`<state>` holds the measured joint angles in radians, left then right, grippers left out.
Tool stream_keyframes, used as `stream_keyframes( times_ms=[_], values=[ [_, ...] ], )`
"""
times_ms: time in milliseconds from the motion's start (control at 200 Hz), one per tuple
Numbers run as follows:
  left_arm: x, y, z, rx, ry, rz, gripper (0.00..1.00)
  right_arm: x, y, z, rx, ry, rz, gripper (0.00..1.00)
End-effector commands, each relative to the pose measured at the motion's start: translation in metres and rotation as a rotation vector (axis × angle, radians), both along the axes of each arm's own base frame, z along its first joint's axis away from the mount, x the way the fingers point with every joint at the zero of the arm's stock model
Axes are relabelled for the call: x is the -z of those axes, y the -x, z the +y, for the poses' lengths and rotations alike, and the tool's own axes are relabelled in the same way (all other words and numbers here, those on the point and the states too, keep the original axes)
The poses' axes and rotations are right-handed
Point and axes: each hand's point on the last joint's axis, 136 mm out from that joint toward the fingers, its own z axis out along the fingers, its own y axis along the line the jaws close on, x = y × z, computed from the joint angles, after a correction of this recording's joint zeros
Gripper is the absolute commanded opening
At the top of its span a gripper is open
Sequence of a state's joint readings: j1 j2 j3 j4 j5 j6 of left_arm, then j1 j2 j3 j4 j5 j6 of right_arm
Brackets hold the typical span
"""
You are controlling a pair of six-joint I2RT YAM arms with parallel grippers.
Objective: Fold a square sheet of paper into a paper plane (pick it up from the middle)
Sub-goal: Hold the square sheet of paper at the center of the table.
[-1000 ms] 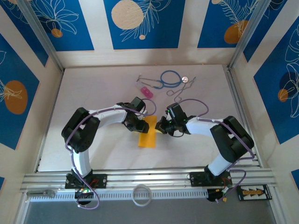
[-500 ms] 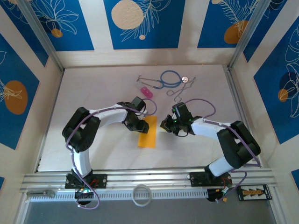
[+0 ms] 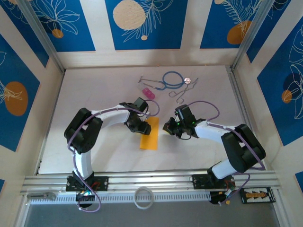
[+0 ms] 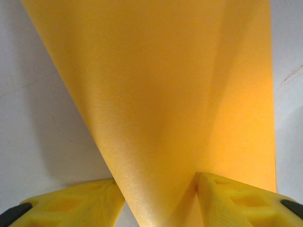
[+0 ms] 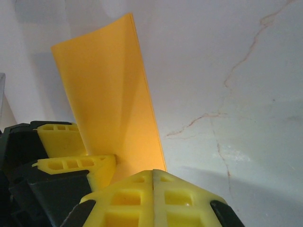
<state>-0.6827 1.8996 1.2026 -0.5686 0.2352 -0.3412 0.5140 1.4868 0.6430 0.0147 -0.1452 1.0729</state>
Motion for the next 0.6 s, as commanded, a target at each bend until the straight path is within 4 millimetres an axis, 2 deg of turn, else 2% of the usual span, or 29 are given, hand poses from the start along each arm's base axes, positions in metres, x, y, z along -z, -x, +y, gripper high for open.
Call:
stream_keyframes(
  times_ms=[0, 110, 235, 385, 595],
  values=[
    [0.034, 0.010, 0.005, 0.010, -0.032, 0.054, 0.50, -0.003, 0.002, 0.003, -0.004, -0.006, -0.003, 0.00],
    [0.035, 0.010, 0.006, 0.009, -0.038, 0.055, 0.50, -0.003, 0.002, 0.007, -0.016, -0.011, -0.006, 0.00],
    [0.035, 0.011, 0.006, 0.014, -0.039, 0.056, 0.50, -0.009, 0.000, 0.026, -0.081, -0.067, -0.024, 0.00],
    [0.037, 0.011, 0.007, 0.014, -0.046, 0.056, 0.50, -0.002, -0.001, 0.040, -0.109, -0.040, -0.005, 0.00],
    [0.038, 0.012, 0.008, 0.013, -0.047, 0.058, 0.50, 0.011, 0.000, 0.048, -0.119, 0.044, 0.008, 0.00]
  ],
)
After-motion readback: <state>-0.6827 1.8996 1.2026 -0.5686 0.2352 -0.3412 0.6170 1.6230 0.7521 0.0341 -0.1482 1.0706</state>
